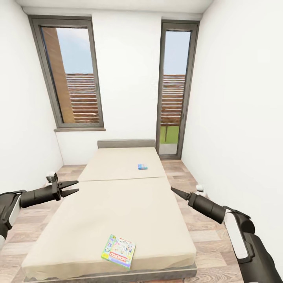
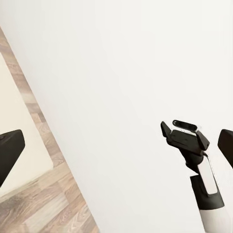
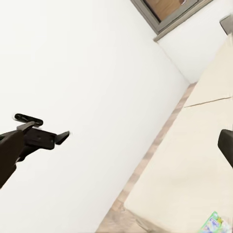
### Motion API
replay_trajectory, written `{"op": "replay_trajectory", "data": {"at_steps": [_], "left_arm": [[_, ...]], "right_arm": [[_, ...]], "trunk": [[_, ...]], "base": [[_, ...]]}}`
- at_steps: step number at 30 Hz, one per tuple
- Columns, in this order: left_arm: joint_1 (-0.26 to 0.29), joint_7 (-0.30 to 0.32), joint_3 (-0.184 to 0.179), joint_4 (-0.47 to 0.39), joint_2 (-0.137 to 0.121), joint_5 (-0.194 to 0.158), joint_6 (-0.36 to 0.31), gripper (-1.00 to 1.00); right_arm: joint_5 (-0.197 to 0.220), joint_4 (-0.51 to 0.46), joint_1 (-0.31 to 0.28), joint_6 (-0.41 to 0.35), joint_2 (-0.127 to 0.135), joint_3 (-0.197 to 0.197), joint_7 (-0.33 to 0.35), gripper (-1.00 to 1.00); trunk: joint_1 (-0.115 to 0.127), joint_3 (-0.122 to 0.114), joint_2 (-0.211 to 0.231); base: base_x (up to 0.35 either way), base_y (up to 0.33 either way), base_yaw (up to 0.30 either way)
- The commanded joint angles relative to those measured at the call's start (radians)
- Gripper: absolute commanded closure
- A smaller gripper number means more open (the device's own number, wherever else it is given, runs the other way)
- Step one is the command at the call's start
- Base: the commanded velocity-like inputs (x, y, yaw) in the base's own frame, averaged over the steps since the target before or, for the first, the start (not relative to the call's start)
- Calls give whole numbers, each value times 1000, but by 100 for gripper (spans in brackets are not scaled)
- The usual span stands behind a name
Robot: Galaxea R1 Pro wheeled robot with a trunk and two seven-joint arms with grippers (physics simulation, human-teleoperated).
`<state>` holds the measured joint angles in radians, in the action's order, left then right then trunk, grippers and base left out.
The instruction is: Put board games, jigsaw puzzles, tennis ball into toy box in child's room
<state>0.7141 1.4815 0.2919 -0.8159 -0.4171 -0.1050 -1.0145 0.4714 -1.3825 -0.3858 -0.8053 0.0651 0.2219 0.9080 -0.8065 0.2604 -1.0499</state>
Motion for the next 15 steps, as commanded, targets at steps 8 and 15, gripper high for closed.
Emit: {"op": "replay_trajectory", "data": {"at_steps": [8, 15], "left_arm": [[1, 3, 1, 0, 0, 0, -14, -100], [2, 3, 0, 0, -1, 1, -23, -100]], "right_arm": [[8, 51, -2, -5, -2, 2, -70, -100], [158, 148, -1, -16, 0, 3, -210, -100]], "trunk": [[-31, 27, -57], [-58, 48, -106]], "base": [[-10, 0, 0], [0, 0, 0]]}}
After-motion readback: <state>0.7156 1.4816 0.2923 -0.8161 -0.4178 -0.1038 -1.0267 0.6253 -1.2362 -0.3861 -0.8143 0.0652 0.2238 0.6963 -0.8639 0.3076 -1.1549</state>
